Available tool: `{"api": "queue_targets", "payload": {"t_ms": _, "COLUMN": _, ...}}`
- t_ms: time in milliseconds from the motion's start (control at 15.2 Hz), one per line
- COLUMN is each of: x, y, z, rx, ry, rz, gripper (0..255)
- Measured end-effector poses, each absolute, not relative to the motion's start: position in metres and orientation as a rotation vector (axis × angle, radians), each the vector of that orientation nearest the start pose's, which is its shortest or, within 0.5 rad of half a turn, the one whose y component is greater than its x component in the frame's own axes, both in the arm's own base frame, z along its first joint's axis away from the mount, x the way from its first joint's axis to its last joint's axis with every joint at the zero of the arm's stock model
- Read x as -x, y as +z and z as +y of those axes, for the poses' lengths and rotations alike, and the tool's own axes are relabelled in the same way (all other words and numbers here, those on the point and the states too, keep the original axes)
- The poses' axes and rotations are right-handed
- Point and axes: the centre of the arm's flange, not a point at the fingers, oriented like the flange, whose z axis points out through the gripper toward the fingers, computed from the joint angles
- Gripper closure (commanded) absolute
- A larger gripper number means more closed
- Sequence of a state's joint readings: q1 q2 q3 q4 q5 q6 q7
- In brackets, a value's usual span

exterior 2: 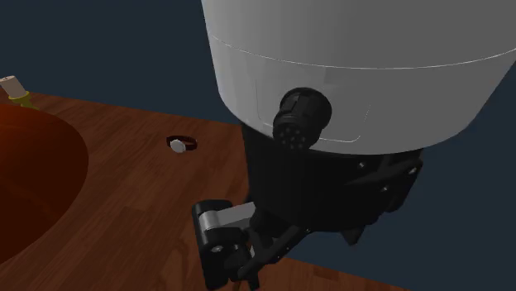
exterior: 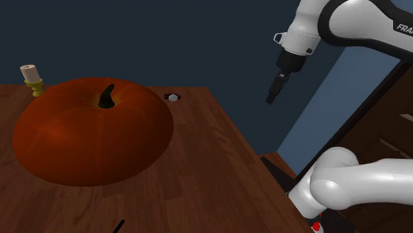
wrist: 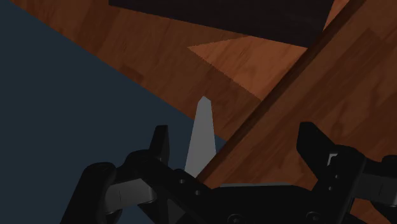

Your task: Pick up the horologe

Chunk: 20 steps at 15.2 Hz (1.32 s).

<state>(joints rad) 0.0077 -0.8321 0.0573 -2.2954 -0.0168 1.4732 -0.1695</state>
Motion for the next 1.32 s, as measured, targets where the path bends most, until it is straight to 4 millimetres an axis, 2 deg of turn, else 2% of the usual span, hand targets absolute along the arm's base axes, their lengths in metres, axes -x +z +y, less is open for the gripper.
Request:
{"api": "queue_targets", "payload": {"t_ms": 132, "x": -0.289, "y": 0.623, "z": 0.025, "rx": 3.181, "ry": -0.011, "rz": -0.360, "gripper": 0}}
{"api": "queue_targets", "payload": {"t_ms": 264, "x": -0.308, "y": 0.618, "z": 0.028, "rx": 3.173, "ry": -0.019, "rz": -0.417, "gripper": 0}}
{"api": "queue_targets", "payload": {"t_ms": 726, "x": -0.388, "y": 0.595, "z": 0.051, "rx": 3.130, "ry": -0.055, "rz": -0.662, "gripper": 0}}
{"api": "queue_targets", "payload": {"t_ms": 1320, "x": -0.490, "y": 0.570, "z": 0.100, "rx": 3.043, "ry": -0.105, "rz": -0.977, "gripper": 0}}
